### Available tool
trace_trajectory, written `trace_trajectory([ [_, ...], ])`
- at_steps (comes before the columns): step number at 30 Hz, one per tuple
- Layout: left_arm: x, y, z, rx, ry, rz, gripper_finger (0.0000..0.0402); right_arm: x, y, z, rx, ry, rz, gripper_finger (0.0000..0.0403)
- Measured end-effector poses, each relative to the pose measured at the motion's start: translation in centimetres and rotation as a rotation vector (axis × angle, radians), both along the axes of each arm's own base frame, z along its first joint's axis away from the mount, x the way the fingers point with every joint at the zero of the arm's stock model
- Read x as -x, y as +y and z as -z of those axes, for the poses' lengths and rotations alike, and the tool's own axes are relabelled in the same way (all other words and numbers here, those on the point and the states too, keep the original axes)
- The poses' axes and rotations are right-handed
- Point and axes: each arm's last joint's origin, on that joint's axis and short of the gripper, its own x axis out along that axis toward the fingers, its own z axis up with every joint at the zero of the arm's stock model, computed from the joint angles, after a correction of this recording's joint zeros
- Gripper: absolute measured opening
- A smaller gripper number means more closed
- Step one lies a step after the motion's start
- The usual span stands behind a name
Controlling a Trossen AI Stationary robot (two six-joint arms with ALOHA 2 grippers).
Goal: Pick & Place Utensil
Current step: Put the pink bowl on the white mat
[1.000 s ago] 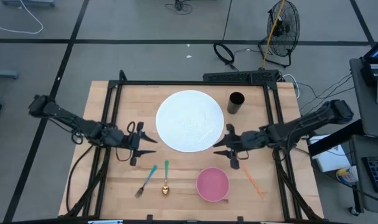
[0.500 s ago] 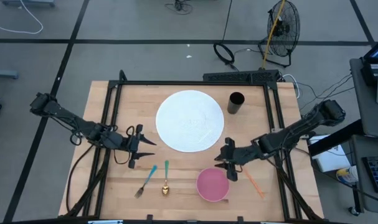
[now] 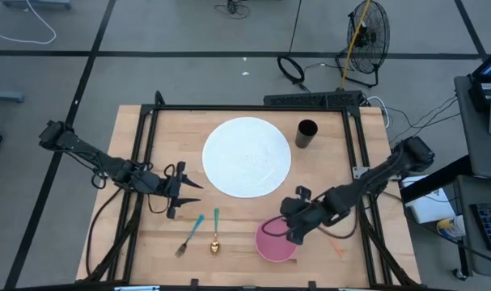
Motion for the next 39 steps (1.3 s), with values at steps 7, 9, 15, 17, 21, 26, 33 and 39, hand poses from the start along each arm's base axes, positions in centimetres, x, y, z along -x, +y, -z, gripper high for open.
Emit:
trace_trajectory([
  [7,0.0,0.0,0.0,0.005,0.003,-0.003,0.0186,-0.4,-0.1,1.2,-0.044,0.066,0.073,0.0125],
  [9,0.0,0.0,0.0,0.002,0.003,-0.001,0.0186,-0.4,-0.2,1.0,-0.051,0.054,0.076,0.0125],
  [15,0.0,0.0,0.0,-0.002,0.003,0.000,0.0186,-0.5,-0.6,1.0,-0.038,0.059,0.071,0.0125],
  [17,0.0,0.0,0.1,-0.003,0.007,0.000,0.0186,-0.7,-0.5,0.9,-0.030,0.045,0.043,0.0125],
  [21,0.0,0.0,0.1,-0.001,0.009,-0.001,0.0186,-0.7,-0.3,1.1,0.009,0.044,-0.035,0.0125],
  [26,0.0,0.0,0.1,0.000,0.009,-0.001,0.0186,-0.7,-0.1,1.4,0.031,0.025,-0.103,0.0125],
  [33,0.0,0.0,0.1,0.001,0.010,-0.002,0.0186,-0.3,-0.8,3.2,-0.009,0.048,-0.060,0.0126],
  [39,0.0,0.0,0.1,-0.002,0.010,-0.001,0.0186,-0.1,-1.2,4.1,-0.084,0.081,-0.024,0.0126],
])
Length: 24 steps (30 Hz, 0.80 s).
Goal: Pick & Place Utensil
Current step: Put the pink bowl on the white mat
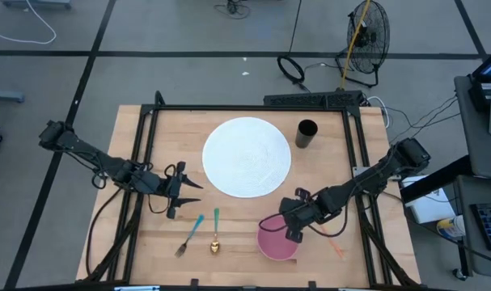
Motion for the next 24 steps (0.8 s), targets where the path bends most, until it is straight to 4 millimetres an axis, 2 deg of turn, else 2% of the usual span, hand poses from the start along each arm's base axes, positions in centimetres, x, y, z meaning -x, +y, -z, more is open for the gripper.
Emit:
trace_trajectory([
  [15,0.00,0.00,0.00,0.000,0.000,0.000,0.0186,-0.50,0.19,-0.21,-0.062,-0.038,-0.013,0.0122],
  [24,0.00,0.00,0.00,0.001,0.000,0.000,0.0186,-0.50,0.15,-0.20,-0.074,-0.033,0.017,0.0058],
])
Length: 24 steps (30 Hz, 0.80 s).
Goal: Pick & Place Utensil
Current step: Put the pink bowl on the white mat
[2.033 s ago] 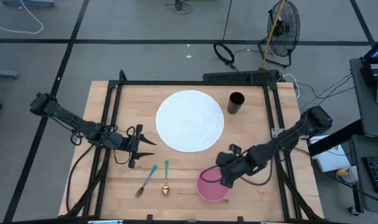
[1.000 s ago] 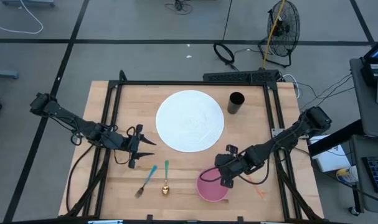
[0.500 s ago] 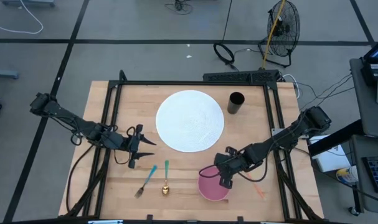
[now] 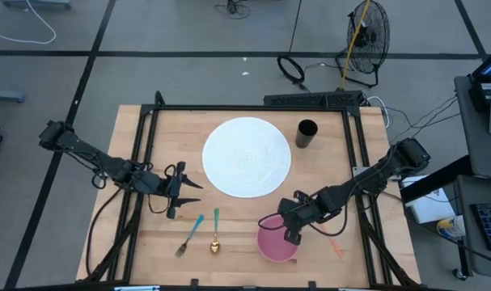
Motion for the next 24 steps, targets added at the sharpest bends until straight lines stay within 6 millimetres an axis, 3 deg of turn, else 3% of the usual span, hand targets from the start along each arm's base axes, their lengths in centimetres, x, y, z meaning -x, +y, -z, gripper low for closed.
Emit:
trace_trajectory([
  [7,0.00,0.00,0.00,0.001,0.000,0.000,0.0186,0.03,-0.01,0.02,0.018,-0.001,-0.034,0.0008],
  [24,0.00,0.00,0.00,0.002,0.000,-0.001,0.0186,0.10,-0.05,0.06,0.036,0.004,-0.057,0.0005],
])
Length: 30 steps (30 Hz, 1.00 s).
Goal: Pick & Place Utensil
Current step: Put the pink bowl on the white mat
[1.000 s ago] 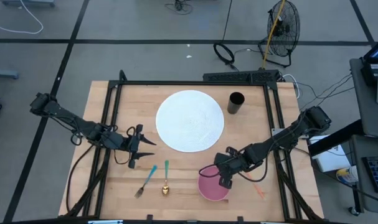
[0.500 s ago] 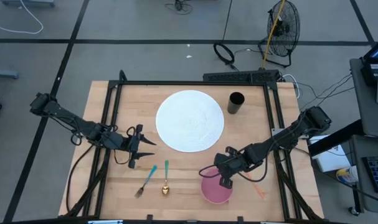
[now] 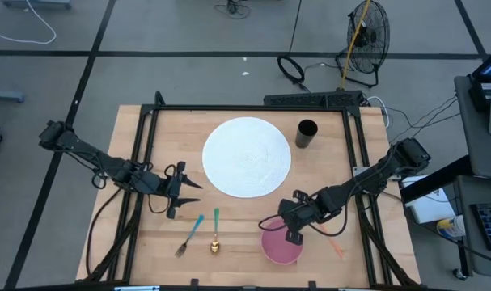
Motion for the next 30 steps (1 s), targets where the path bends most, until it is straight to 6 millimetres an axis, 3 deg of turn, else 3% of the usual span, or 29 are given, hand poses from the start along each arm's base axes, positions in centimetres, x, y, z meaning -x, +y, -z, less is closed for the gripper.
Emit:
trace_trajectory([
  [17,0.0,0.0,0.0,0.000,0.000,0.000,0.0186,-0.5,-1.1,0.0,-0.063,0.034,-0.037,0.0005],
  [30,0.0,0.0,0.0,-0.001,0.001,0.000,0.0186,0.5,-2.4,-2.8,-0.078,-0.025,-0.040,0.0005],
])
